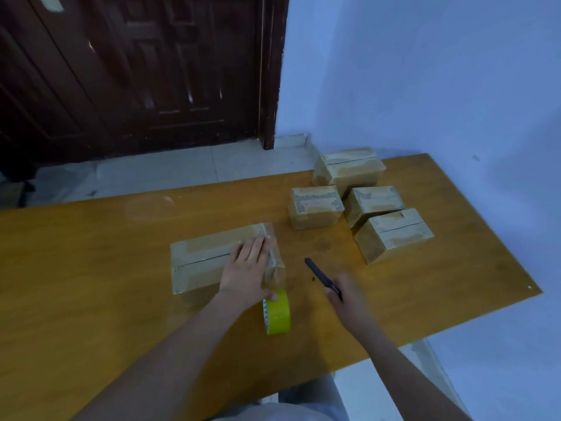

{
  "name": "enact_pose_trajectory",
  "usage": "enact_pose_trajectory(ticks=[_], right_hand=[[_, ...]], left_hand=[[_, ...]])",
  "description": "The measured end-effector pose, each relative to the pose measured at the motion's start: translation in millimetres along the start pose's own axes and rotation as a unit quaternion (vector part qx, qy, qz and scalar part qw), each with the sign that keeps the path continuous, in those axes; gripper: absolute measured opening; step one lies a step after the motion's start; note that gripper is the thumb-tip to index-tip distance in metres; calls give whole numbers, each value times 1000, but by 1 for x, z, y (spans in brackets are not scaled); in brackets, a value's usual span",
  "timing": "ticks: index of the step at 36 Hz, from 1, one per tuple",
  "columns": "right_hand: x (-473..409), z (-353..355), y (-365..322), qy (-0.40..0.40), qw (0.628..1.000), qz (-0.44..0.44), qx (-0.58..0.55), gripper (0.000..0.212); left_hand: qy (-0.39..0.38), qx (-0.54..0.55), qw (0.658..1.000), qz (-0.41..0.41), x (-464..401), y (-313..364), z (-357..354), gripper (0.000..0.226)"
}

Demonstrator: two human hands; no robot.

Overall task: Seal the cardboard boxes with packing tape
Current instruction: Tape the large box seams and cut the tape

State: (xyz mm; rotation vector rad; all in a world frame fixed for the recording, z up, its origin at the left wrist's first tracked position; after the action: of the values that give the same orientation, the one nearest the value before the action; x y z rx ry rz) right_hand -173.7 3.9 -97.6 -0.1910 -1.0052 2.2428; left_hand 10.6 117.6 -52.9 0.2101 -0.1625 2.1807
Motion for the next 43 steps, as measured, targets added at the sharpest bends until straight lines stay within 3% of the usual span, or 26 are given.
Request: enact_pose_trajectory(ticks=[4, 8, 16, 24, 29, 32, 34, 36, 38, 40, 43], right_hand=[[18, 4, -55, 53, 975, 186, 107, 32], [24, -8, -71, 46, 957, 222, 181, 19], [13, -19, -67, 20, 965, 162, 208, 22], [6, 1, 17, 27, 970, -134, 201, 14], [3, -19, 36, 25, 948, -179, 263, 33], [-7, -25, 6, 113, 981, -71, 138, 60], [-15, -37, -18, 93, 993, -24, -62, 76], [-25, -60, -34, 6, 982, -22, -189, 60], [-34, -75, -45, -56, 976, 0, -209, 36], [-38, -82, -46, -69, 972, 9, -225, 12], [-35, -83, -48, -85, 961, 19, -264, 19]], left_hand=[[0, 1, 1000, 3, 0, 1, 0, 123], [2, -5, 1000, 4, 1, 1, -1, 123], [1, -16, 1000, 0, 0, 2, -1, 122], [-1, -11, 1000, 3, -1, 1, -2, 124], [0, -8, 1000, 3, -1, 1, -3, 123], [-1, -6, 1000, 2, -1, 1, -4, 122], [-7, -1, 1000, 1, -1, 1, -4, 121], [-9, 7, 1000, -1, -1, 0, -3, 119], [2, 13, 1000, -1, 0, -1, -1, 115], [5, 18, 1000, -4, 0, -1, -1, 111], [-12, 34, 999, -15, -2, -1, -5, 114]])
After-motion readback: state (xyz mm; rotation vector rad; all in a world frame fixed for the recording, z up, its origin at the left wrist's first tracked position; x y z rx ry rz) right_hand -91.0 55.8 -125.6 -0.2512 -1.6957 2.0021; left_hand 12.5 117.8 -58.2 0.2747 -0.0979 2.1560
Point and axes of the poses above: each hand's wrist, its own x-axis away from the middle knuckle, its own z-axis out of the back of the hand, y = z × x, the point moved 8 cm from there along -x, towards the middle knuckle, and after that the axes turned 10 degrees about z, right-handed, at the moved point
